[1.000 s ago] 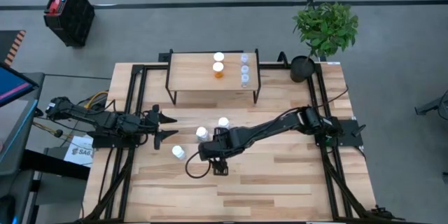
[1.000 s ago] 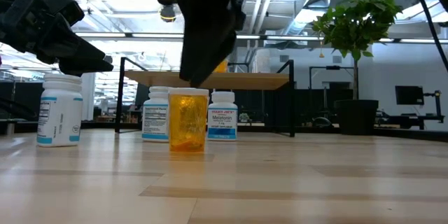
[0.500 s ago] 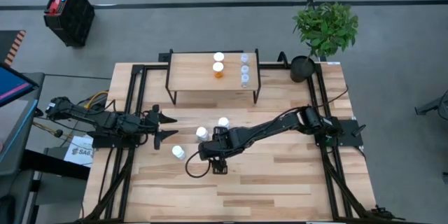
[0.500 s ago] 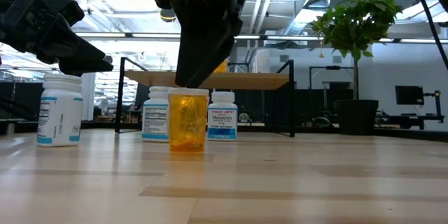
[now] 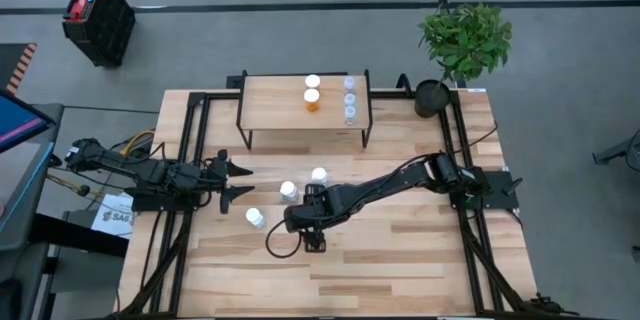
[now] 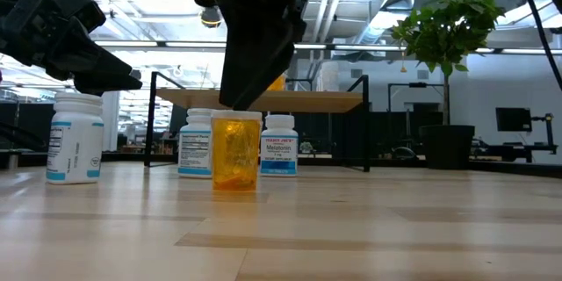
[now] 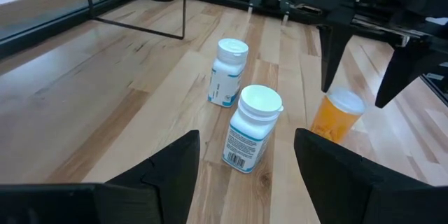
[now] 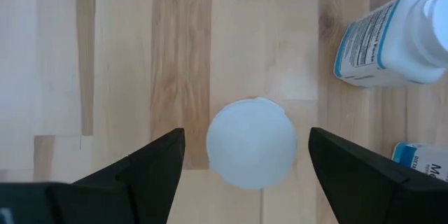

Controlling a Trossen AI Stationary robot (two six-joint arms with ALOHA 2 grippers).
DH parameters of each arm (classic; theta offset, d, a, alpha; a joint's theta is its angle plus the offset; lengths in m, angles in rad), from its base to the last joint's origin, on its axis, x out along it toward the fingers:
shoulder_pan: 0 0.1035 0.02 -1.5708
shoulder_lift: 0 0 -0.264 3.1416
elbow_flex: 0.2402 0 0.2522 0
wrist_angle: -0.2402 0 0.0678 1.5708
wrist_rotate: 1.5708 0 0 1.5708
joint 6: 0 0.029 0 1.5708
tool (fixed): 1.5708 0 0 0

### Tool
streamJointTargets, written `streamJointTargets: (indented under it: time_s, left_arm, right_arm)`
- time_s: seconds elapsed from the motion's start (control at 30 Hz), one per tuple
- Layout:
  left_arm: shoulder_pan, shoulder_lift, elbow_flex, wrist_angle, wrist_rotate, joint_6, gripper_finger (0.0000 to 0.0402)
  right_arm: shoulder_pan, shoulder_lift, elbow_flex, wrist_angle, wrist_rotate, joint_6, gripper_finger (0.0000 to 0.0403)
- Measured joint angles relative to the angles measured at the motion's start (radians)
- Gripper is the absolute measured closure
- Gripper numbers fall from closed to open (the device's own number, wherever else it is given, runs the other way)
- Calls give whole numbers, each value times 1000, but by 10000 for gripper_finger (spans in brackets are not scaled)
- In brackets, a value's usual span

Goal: Pick and place medicine bottles onto shelf by color
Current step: Put the orange pill bottle aligned with the other orange pill bottles on the shelf

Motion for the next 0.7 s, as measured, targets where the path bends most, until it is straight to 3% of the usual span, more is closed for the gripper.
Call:
streamJointTargets:
  time_s: [0.4, 0.7]
  left_arm:
    - [0, 0, 0, 0, -2, 0, 180]
    - [0, 0, 0, 0, -2, 0, 180]
  right_arm:
    - [-1, -8, 5, -9, 1, 1, 79]
    - [14, -10, 89, -36, -24, 11, 79]
